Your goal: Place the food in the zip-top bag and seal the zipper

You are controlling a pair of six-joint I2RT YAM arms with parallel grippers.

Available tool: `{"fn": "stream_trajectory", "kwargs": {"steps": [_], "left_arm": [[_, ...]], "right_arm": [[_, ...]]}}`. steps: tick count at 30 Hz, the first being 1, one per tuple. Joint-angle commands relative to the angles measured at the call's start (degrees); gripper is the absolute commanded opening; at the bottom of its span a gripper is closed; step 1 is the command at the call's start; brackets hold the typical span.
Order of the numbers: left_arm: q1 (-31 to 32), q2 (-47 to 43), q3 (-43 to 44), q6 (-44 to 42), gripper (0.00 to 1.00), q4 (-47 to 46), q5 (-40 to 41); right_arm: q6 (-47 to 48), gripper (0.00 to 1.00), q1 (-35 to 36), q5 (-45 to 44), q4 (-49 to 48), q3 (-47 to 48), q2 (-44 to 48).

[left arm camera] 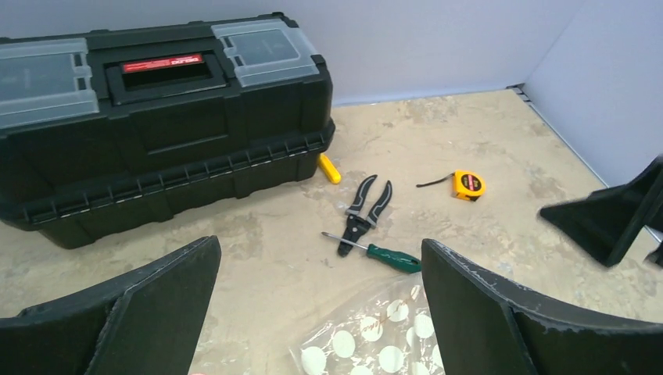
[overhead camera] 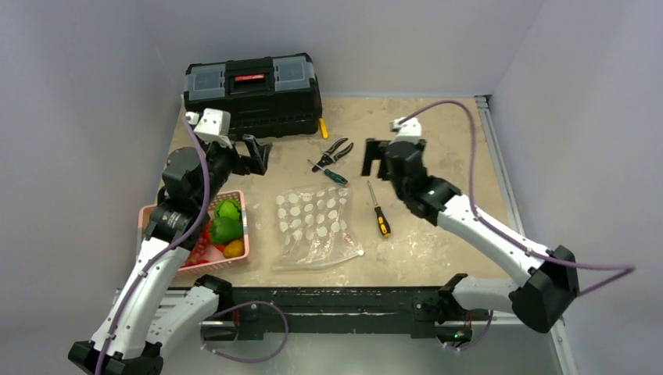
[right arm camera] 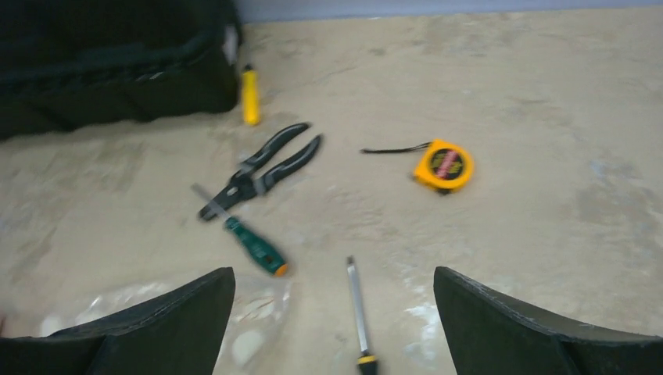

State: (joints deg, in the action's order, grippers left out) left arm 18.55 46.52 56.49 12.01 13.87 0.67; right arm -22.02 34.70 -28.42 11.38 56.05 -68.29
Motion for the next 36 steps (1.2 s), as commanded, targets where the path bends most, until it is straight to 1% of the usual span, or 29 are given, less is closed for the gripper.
{"fn": "stream_trajectory", "kwargs": {"steps": [1,2,4,6,8,10,12,14,18,21,24,28,33,36], "left_arm": [[0.5,0.5,2.4,1.6,1.0,-0.7,-2.9],[0.5,0.5,2.4,1.7,1.0,-0.8,-2.7],[0.5,0.3,2.5,2.0,1.0,-0.5,-2.1],[0.5,-0.1,2.5,2.1,1.0,-0.3,-1.0],[0.6,-0.5,2.4,2.2,1.0,-0.1,1.4],[0.5,-0.9,2.3,2.5,1.0,0.5,3.9],[0.5,-1.2,2.4,2.4,1.0,1.0,5.5],[0.5,-1.4,2.2,2.2,1.0,0.9,6.5],[0.5,-1.1,2.5,2.2,1.0,1.3,7.1],[0.5,-1.2,2.5,2.2,1.0,1.3,7.2],[0.5,-1.1,2.5,2.2,1.0,1.4,7.3],[0.5,-0.7,2.6,2.4,1.0,1.4,7.3],[0.5,-0.6,2.7,2.8,1.0,1.6,7.3],[0.5,-0.8,2.7,2.8,1.0,1.7,7.4]], "right_arm": [[5.0,0.99,14.0,-9.6,2.3,7.1,-5.7],[6.8,0.99,15.8,-6.8,3.2,8.4,-7.4],[15.3,0.99,20.4,-0.2,0.9,7.7,-9.1],[20.6,0.99,24.7,2.5,-2.4,5.2,-9.6],[25.0,0.99,27.7,5.0,-3.8,3.3,-10.3],[29.2,0.99,32.2,3.5,-4.7,1.2,-11.0],[32.3,0.99,37.7,-0.8,-5.1,-0.5,-12.2],[33.8,0.99,43.5,-4.0,-4.4,-2.0,-13.4],[35.6,0.99,51.5,-8.0,-5.1,-4.6,-14.0],[35.7,0.99,54.7,-8.4,-4.6,-4.4,-15.0],[35.8,0.99,57.2,-12.3,-3.8,-3.6,-18.1],[36.6,0.99,58.2,-15.8,-4.4,-3.1,-22.0],[36.9,0.99,58.6,-23.2,-4.8,-2.1,-27.9],[37.2,0.99,58.6,-25.7,-5.5,-1.8,-30.5]]}}
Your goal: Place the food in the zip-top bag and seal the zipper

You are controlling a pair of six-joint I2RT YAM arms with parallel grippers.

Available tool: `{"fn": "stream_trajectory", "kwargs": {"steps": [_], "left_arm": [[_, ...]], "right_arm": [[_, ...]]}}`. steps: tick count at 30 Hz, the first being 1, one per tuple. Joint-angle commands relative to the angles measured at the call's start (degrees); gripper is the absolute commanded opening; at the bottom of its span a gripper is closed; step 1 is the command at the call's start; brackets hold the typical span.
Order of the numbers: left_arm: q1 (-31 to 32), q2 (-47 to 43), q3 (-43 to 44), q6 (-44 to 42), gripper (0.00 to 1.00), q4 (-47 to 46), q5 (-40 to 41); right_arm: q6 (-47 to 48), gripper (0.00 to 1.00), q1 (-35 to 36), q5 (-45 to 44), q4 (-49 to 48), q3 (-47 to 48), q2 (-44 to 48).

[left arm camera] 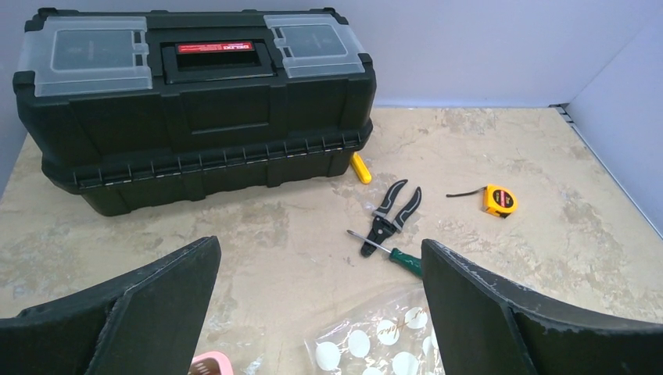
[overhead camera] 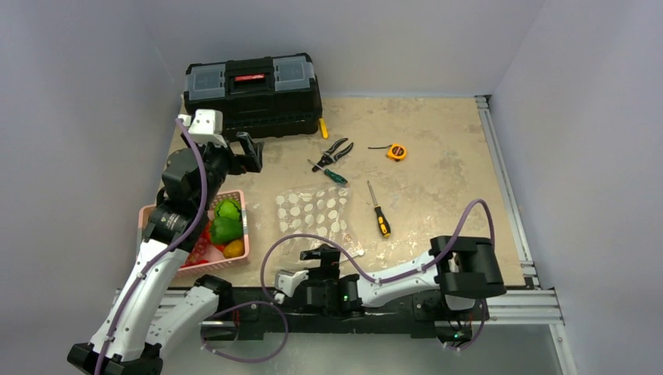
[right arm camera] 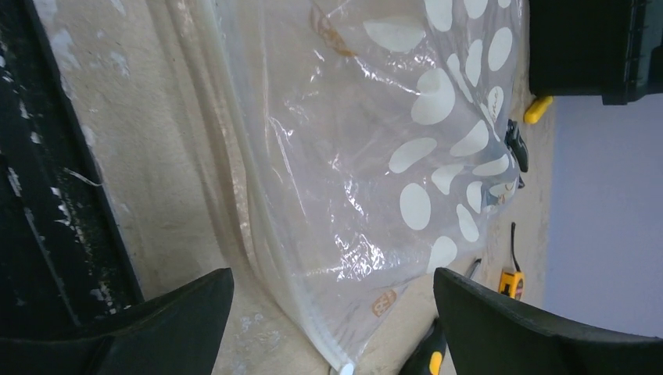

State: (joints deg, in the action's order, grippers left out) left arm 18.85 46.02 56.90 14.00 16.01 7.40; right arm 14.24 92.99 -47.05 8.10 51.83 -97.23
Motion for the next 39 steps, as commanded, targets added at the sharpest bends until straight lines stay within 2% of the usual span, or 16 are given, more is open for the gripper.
{"fn": "stream_trajectory", "kwargs": {"steps": [1,4,9,12,20,23,25,31,39], "left_arm": [[0.2,-0.3,2.2,0.9,1.0,-0.4,0.8],[0.2,-0.4,2.2,0.9,1.0,-0.4,0.9],[0.2,-0.4,2.2,0.9,1.0,-0.4,0.9],[0.2,-0.2,2.1,0.9,1.0,-0.4,1.1],[0.2,0.2,2.0,0.8,1.0,-0.4,1.6],[0.2,0.3,2.0,0.8,1.0,-0.4,1.6],[0.2,0.3,2.0,0.8,1.0,-0.3,1.6],[0.2,0.0,2.0,0.6,1.0,-0.4,1.5],[0.2,-1.3,1.4,0.5,1.0,-1.5,0.1]], "right_arm": [[1.1,0.98,0.4,-7.3,-2.3,2.5,-2.1],[1.4,0.95,0.4,-9.8,-3.9,2.7,-4.3],[3.5,0.91,0.3,-9.1,-7.5,3.0,-8.0],[4.2,0.83,0.2,-9.0,-10.3,3.1,-10.3],[4.7,0.35,-0.7,-11.1,-15.7,4.1,-11.8],[4.8,0.06,-1.4,-11.7,-16.8,4.4,-11.0],[4.6,0.0,-2.0,-11.7,-17.0,4.6,-10.1],[-3.5,0.0,-5.9,-4.1,-14.2,5.1,-2.1],[-21.5,0.0,-21.5,23.3,-14.1,1.1,14.1]]}}
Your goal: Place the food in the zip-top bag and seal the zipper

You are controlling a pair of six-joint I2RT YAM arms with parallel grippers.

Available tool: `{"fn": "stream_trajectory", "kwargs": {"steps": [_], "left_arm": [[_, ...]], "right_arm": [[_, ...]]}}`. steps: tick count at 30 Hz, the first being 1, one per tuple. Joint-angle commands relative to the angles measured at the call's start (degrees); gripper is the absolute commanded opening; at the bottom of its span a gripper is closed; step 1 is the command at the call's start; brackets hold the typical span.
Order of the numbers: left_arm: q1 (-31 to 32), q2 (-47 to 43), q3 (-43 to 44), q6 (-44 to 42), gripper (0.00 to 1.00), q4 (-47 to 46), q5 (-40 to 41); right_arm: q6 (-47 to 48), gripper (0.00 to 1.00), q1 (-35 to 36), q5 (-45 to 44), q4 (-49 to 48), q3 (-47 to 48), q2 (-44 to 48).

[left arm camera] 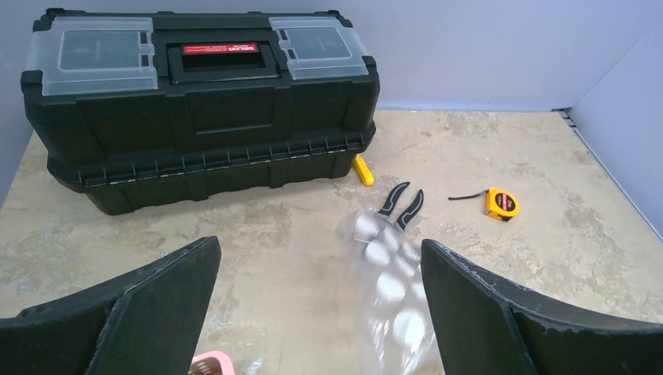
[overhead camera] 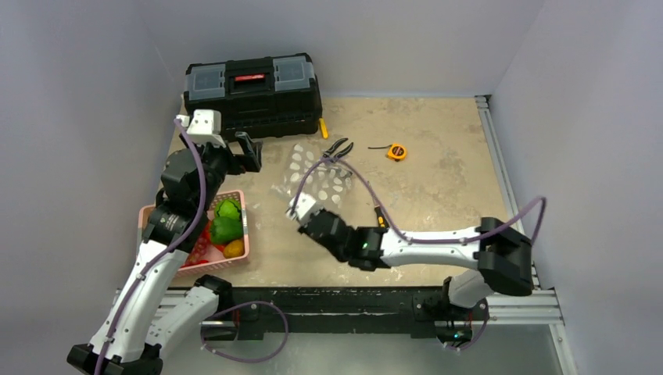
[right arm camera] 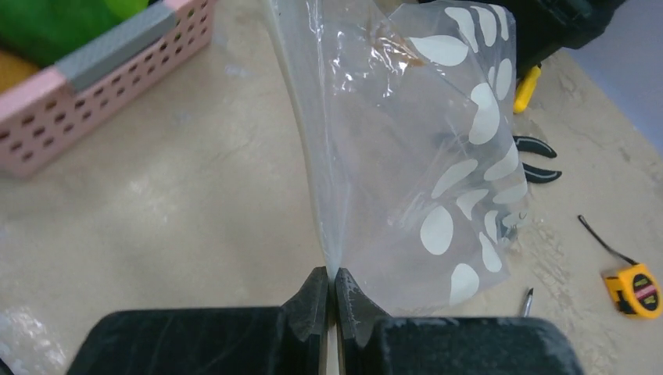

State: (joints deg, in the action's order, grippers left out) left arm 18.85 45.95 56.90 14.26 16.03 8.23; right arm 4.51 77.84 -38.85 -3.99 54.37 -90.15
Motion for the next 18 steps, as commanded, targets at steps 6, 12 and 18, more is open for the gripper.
{"fn": "stream_trajectory", "kwargs": {"steps": [6,12,18], "left_arm": [[0.1,-0.8,1.4,0.3,1.0,-2.5,-5.0],[0.2,1.8,1.9,1.7,0.98,-4.2,-16.2],[0.3,6.8,3.5,5.9,0.92,-4.4,-26.1]], "right_arm": [[-22.2,0.0,-15.2,31.3,-8.6,-5.4,15.9],[-30.7,0.0,-21.5,40.3,-12.4,-6.1,18.0],[-40.4,0.0,-29.7,51.5,-20.7,-8.3,18.1]]}}
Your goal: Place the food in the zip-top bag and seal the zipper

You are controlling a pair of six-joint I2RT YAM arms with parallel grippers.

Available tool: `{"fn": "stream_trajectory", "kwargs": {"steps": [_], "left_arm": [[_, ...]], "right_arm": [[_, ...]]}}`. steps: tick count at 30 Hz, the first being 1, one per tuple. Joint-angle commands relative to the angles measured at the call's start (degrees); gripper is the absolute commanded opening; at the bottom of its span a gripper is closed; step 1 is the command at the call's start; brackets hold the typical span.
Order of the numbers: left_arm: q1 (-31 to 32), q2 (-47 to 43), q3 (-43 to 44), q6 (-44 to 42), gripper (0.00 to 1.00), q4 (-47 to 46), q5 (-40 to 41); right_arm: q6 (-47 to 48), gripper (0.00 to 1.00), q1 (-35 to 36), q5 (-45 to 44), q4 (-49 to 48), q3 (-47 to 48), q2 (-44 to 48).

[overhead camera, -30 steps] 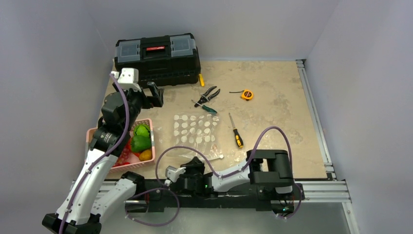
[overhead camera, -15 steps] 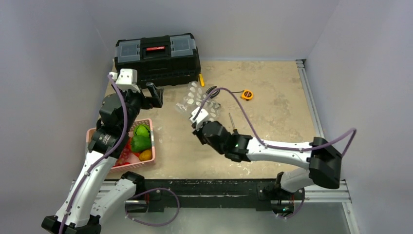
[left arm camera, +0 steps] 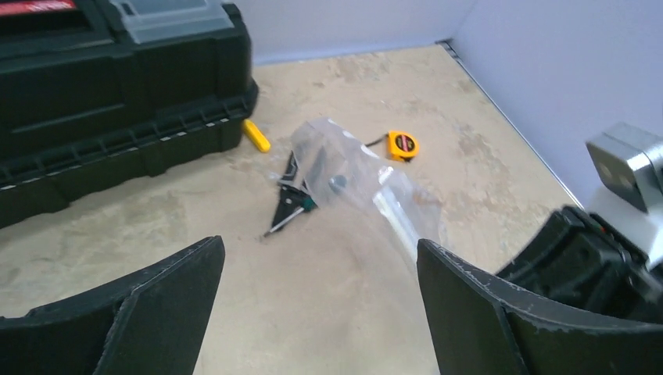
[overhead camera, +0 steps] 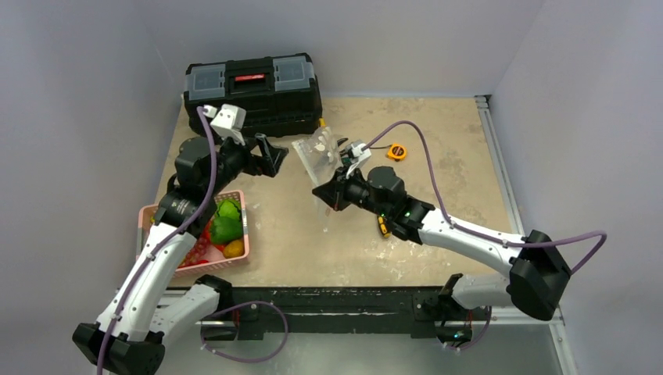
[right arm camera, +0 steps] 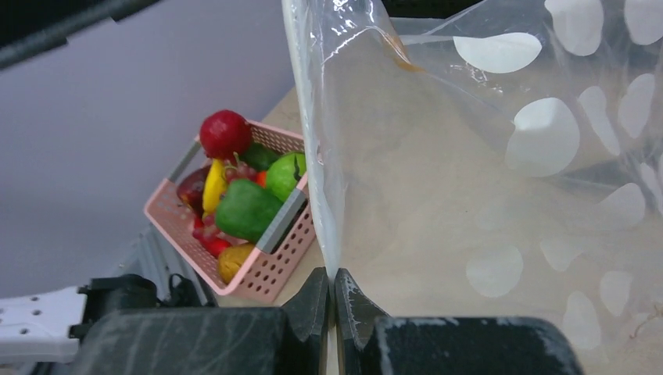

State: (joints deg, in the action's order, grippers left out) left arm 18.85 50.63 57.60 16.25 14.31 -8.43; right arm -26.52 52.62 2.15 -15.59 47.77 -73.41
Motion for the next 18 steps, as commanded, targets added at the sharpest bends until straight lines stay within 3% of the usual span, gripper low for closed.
{"fn": "stream_trajectory", "kwargs": {"steps": [1,9,18], "left_arm": [[0.3,2.9,3.0,4.8,0.91,-2.8,-11.0],[2.0,8.6,5.2,7.6,0.88,-3.4,-22.3],[4.2,13.8,7.9,7.4,0.62,-1.3,-28.1]], "right_arm": [[-10.9,0.0,-5.6,12.1,-10.8,-2.3,1.5],[-22.7,0.0,-13.1,21.9,-24.2,-6.6,2.1],[-34.7,0.0,-16.9,30.2,-42.5,-11.1,-1.0]]}}
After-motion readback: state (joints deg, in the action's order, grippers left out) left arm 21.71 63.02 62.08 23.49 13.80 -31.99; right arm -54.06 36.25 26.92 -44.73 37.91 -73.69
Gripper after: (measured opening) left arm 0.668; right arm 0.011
